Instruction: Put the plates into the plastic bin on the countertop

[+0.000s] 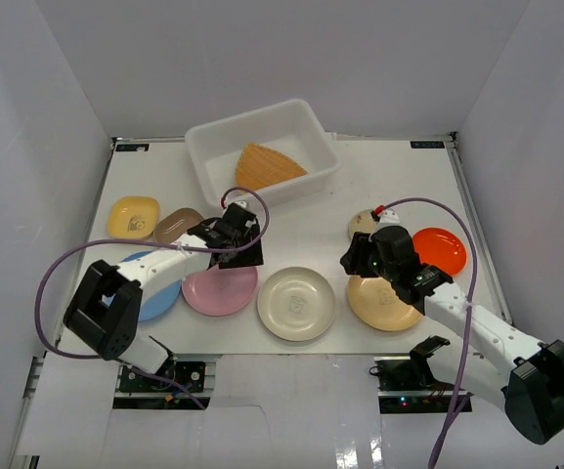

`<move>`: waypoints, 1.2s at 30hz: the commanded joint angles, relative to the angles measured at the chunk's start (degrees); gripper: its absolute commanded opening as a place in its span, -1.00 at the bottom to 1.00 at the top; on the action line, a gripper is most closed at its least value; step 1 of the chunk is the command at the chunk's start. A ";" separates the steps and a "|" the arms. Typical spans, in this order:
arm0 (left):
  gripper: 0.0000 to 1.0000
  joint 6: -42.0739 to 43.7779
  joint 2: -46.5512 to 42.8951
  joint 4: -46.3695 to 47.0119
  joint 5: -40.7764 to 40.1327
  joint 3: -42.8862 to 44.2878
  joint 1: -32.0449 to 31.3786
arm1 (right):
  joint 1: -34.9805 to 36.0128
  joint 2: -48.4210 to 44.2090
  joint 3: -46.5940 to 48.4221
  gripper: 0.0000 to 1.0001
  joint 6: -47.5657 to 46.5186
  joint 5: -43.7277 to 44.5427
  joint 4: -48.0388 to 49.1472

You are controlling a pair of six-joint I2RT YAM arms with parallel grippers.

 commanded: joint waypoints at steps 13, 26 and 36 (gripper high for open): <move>-0.12 1.25 10.21 3.44 -8.13 5.30 -0.03 | 4.27 2.52 -3.01 0.27 -0.07 11.09 -4.70; -1.00 1.60 -2.24 1.86 -2.19 1.70 -0.03 | 9.54 12.29 -0.37 -0.13 1.95 15.83 -4.44; -1.00 1.25 -13.59 -2.62 17.51 13.97 -0.29 | 12.09 5.98 2.26 -0.84 4.24 18.74 -9.53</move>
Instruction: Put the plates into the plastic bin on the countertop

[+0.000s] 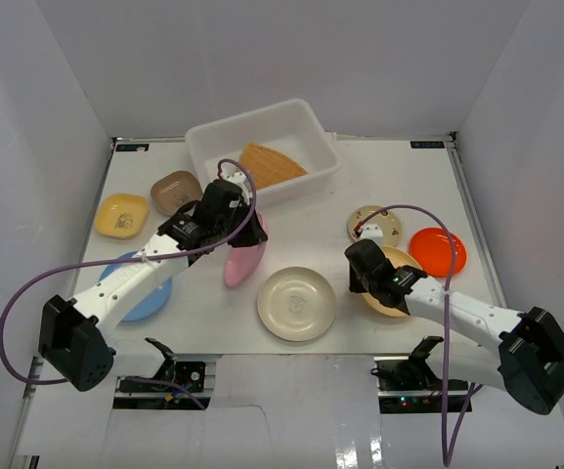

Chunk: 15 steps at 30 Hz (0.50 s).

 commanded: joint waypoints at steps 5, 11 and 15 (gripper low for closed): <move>-1.00 2.09 -1.67 -3.86 4.19 19.51 -0.20 | 0.73 -9.27 3.89 -0.84 1.99 -0.89 -4.50; -1.00 8.49 14.23 -5.62 -6.09 42.71 -0.20 | 1.43 -14.99 6.09 -0.84 1.73 -4.41 -5.64; -1.00 16.40 28.99 -7.55 -15.42 57.92 0.06 | 1.96 -17.98 6.44 -0.84 1.29 -4.85 -5.12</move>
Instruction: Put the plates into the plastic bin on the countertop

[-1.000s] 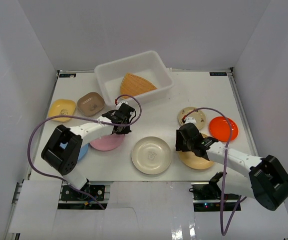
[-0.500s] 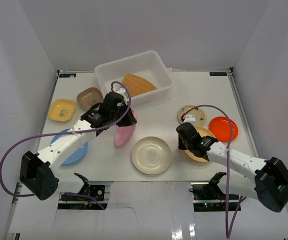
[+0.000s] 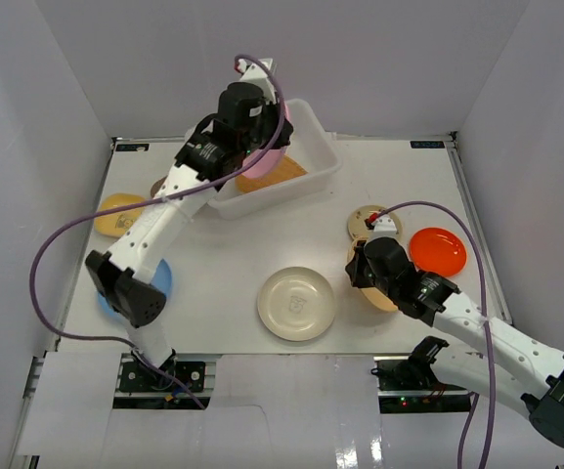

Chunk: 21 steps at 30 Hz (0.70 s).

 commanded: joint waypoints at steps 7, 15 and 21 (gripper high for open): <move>-1.00 17.17 29.09 -0.01 -12.08 23.03 1.51 | 3.67 -3.85 4.02 -0.85 -0.73 -1.84 1.64; -0.98 17.35 38.15 4.74 -7.33 23.39 4.32 | 6.05 -3.33 8.59 -0.84 -3.62 -0.08 1.91; 0.95 15.50 34.65 6.76 -4.35 23.21 4.94 | 6.14 -0.61 13.77 -0.85 -6.88 1.06 2.61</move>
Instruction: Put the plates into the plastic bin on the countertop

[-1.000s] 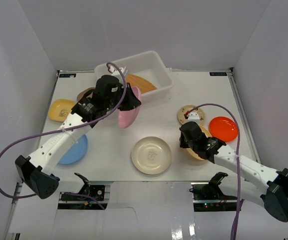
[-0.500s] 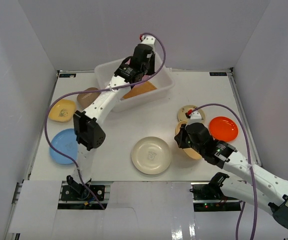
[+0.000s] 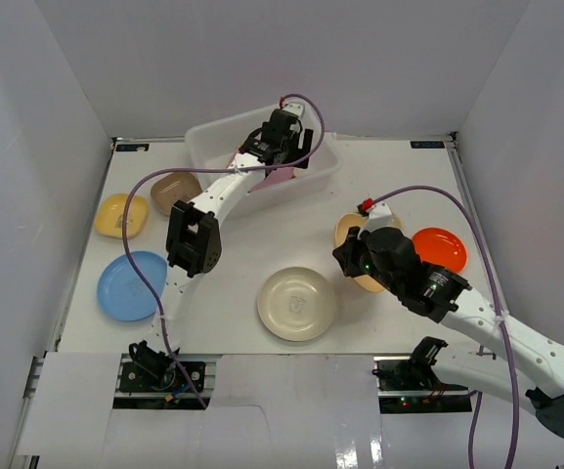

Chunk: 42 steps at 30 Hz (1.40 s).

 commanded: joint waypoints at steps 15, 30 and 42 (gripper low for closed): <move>0.96 -17.41 -65.97 6.94 4.77 -40.75 3.01 | 0.30 31.30 33.19 -0.85 -28.95 -1.79 17.80; 0.88 -34.37 -102.39 -12.67 11.61 -86.20 3.53 | -1.19 79.27 77.66 -0.85 -47.96 -9.54 18.44; 0.81 -41.23 -96.70 0.69 26.56 -101.96 2.22 | -3.47 86.95 80.32 -0.74 -48.14 -9.80 21.50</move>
